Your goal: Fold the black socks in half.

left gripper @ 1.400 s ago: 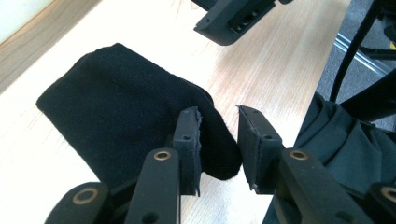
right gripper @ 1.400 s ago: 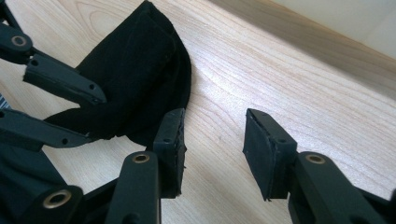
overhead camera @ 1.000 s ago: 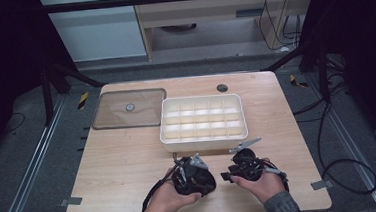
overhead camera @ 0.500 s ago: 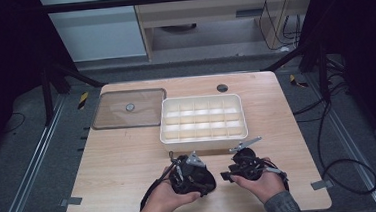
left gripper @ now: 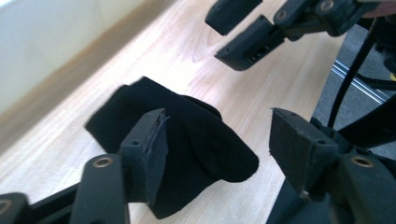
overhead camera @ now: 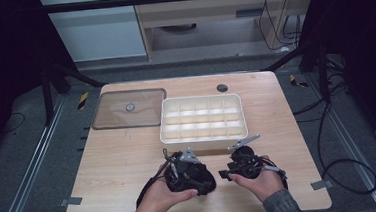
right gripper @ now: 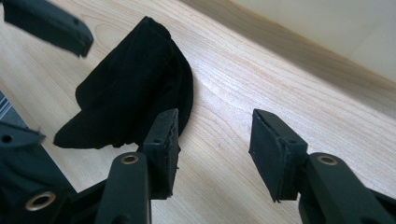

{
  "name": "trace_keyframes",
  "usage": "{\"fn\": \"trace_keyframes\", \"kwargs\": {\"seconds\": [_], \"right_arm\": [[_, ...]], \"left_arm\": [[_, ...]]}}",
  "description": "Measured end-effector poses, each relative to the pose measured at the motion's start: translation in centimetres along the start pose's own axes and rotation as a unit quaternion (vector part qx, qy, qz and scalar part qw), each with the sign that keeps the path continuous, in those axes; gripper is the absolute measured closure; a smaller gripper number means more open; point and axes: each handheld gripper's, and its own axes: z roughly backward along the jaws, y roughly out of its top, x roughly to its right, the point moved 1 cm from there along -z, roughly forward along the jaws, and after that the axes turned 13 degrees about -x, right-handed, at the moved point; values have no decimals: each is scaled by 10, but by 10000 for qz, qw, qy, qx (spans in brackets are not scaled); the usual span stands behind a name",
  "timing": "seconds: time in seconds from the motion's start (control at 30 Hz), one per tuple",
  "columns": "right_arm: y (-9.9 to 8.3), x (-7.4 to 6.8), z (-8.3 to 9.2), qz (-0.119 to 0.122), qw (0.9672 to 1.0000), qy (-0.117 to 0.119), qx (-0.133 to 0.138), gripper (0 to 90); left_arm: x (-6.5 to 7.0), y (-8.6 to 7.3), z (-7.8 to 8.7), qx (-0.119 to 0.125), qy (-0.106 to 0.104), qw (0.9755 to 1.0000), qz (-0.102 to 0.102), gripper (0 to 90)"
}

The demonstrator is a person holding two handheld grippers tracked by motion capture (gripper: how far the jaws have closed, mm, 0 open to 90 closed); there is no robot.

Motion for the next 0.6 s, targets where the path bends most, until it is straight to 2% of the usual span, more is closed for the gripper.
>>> {"fn": "trace_keyframes", "kwargs": {"seconds": [0.17, 0.27, 0.3, 0.37, 0.47, 0.53, 0.6], "right_arm": [[3, -3, 4, 2, 10000, -18, 46, 493], [4, -4, 6, -25, 9999, -26, 96, 466], [5, -4, 7, -32, 9999, -30, 95, 456], [5, -5, 8, -86, 9999, -74, 97, 422], [5, -6, 10, -152, 9997, -145, 84, 388], [5, -7, 10, -185, 9996, -185, 95, 361], [5, -7, 10, -202, 9996, -194, 87, 341]], "left_arm": [[-16, -7, 7, 98, 243, 9994, 246, 212], [-30, -14, 11, 99, 560, 9977, 363, 147], [-35, -18, 12, 163, 573, 9972, 448, 130], [-46, -26, 14, 256, 536, 9965, 588, 106], [-59, -42, 19, 496, 691, 9928, 842, 98], [-67, -54, 20, 543, 838, 9910, 892, 84], [-75, -68, 21, 544, 887, 9903, 920, 71]]}}
